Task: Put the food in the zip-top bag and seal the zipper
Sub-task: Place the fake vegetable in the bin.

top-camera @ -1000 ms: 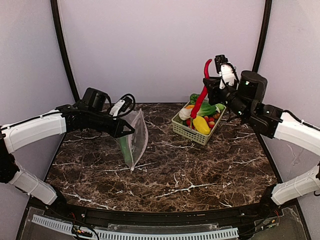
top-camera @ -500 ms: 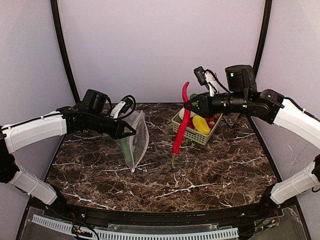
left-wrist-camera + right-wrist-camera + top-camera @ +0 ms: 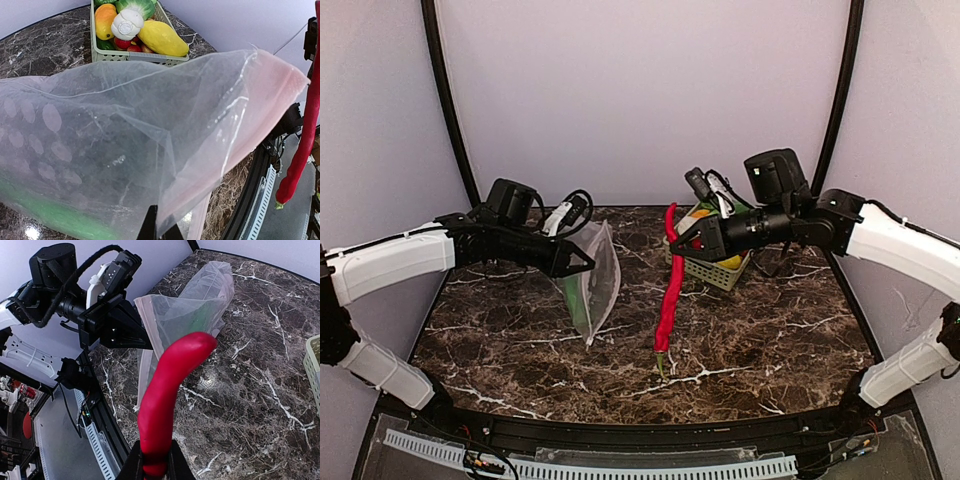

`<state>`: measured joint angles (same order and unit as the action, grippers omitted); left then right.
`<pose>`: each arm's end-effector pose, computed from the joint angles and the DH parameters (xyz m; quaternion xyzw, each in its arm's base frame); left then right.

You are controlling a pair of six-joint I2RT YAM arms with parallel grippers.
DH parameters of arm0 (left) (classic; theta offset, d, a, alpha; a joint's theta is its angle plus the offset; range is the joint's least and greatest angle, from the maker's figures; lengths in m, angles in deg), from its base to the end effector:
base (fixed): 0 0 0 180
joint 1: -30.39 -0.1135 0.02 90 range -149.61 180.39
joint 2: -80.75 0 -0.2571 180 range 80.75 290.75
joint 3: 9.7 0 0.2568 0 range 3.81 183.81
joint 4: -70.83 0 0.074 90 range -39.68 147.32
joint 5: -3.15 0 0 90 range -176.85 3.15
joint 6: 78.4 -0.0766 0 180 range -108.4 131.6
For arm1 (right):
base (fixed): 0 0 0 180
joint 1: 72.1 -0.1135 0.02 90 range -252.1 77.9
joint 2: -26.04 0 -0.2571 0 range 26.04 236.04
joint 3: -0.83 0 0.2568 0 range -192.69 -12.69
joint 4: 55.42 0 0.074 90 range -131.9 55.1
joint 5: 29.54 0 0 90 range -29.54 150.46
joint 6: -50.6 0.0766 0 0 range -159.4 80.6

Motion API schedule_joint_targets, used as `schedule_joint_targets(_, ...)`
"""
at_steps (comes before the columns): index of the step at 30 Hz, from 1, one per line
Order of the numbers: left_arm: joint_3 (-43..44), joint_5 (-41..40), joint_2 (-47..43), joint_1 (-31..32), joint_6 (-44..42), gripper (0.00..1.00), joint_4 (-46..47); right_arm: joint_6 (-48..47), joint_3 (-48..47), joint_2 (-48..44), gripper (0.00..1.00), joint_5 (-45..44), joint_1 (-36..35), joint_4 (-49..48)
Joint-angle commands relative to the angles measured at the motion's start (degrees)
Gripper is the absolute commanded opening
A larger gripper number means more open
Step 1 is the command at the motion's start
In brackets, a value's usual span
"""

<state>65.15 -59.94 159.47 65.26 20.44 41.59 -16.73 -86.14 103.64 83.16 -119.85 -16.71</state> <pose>0.2633 -0.2258 0.2706 0.3006 0.8082 -0.3623 0.3538 0.2096 0.2747 0.3355 -0.2807 0.8045 0.4243 0.3066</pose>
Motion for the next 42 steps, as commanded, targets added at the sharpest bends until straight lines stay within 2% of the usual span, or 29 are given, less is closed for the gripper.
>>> schedule_joint_targets(1,-1.01,1.18,0.64,-0.08,0.74,0.01,0.92,0.05,0.74,0.09,0.11,-2.16,-0.68,-3.01)
schedule_joint_targets(8,-0.75,1.19,1.40,0.27,0.50,0.01,0.49,-0.38,0.56,0.36,0.11,-3.89,-0.77,-2.04)
schedule_joint_targets(14,-0.57,-0.23,1.08,0.29,0.54,0.01,0.08,-0.19,-3.26,2.46,0.11,-17.37,0.94,7.04)
schedule_joint_targets(20,-0.77,-0.81,0.27,0.35,0.44,0.01,0.08,-2.52,-3.77,6.28,0.11,-14.52,11.26,6.59)
schedule_joint_targets(26,-0.64,-1.65,-0.45,0.33,0.09,0.01,-0.25,-11.36,-4.32,11.91,0.09,-9.61,12.15,7.05)
schedule_joint_targets(33,-0.58,-1.22,-0.33,0.28,0.27,0.01,-0.28,-13.11,-4.43,15.71,0.08,-16.17,12.41,7.84)
schedule_joint_targets(37,-0.55,-1.27,-0.24,0.28,0.22,0.01,-0.35,-12.98,-6.66,17.54,0.08,-24.37,13.96,10.12)
schedule_joint_targets(42,-0.59,-1.28,-0.23,0.31,0.22,0.01,-0.38,-10.10,-10.44,16.18,0.08,-19.95,20.34,10.45)
